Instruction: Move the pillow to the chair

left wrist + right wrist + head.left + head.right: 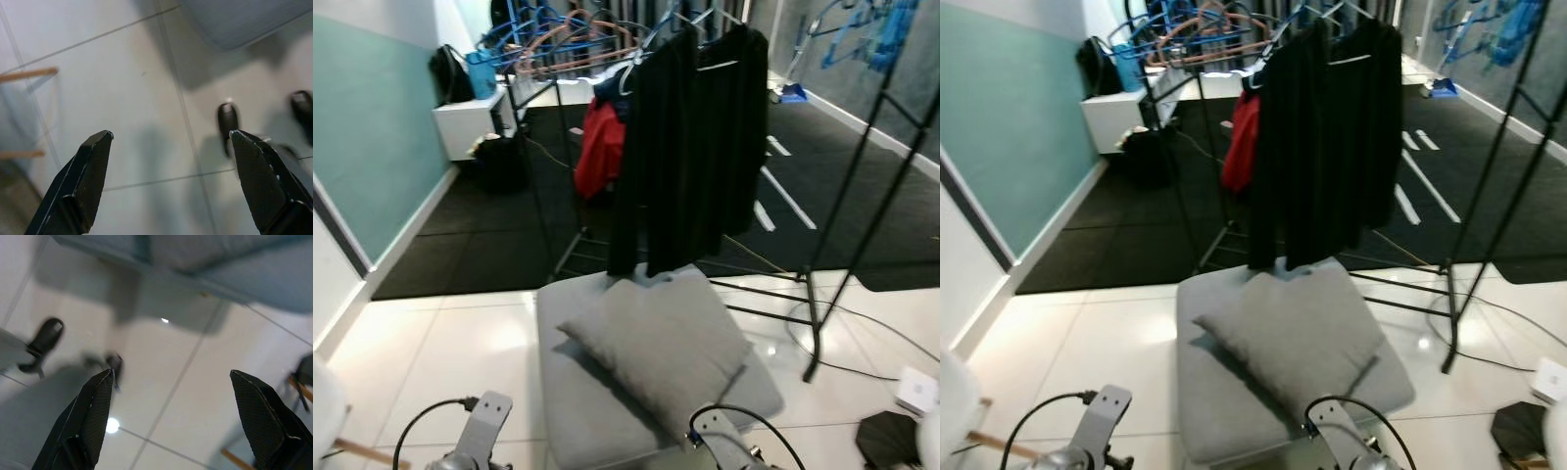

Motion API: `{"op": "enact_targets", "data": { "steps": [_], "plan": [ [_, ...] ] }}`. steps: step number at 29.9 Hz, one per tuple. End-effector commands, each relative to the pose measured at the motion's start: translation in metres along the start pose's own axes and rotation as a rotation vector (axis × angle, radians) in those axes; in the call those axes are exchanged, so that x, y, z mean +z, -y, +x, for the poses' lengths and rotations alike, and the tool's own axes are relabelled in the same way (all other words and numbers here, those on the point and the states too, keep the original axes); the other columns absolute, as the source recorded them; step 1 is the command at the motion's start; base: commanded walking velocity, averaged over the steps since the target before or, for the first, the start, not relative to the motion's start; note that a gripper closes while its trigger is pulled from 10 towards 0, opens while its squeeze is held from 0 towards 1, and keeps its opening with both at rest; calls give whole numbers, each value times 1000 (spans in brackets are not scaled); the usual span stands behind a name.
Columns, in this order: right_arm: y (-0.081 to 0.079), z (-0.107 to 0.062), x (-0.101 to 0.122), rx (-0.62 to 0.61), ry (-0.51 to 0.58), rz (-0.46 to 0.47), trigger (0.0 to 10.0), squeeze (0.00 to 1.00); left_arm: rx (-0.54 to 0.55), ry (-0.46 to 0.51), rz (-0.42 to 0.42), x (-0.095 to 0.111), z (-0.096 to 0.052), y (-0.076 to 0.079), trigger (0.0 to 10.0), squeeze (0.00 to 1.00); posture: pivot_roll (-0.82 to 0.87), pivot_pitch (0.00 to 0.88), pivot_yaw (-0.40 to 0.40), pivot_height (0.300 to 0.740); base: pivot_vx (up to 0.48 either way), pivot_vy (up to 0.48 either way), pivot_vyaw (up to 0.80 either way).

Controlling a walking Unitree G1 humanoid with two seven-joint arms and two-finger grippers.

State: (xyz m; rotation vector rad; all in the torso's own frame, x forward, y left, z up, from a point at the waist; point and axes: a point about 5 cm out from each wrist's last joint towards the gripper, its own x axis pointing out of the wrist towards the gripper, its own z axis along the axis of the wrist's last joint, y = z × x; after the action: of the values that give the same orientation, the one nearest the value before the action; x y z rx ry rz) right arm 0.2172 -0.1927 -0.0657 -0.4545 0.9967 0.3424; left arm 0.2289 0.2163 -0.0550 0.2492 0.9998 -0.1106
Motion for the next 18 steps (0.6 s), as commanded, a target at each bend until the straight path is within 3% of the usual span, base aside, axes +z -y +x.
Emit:
{"op": "enact_targets", "data": {
  "steps": [1,15,18],
  "plan": [
    [3,-1,-1,-18,-7,-16,10000,0,-8,-9,-15,-2,0,2,10000,0,-218,0,31,740,0,-259,0],
    [4,-1,0,-24,-1,-32,10000,0,-4,1,-23,-1,0,1,10000,0,-218,0,29,740,0,0,0],
    [4,-1,1,-23,1,-33,10000,0,-9,1,7,0,0,1,10000,0,-218,0,30,740,0,-414,0]
  ]
}}
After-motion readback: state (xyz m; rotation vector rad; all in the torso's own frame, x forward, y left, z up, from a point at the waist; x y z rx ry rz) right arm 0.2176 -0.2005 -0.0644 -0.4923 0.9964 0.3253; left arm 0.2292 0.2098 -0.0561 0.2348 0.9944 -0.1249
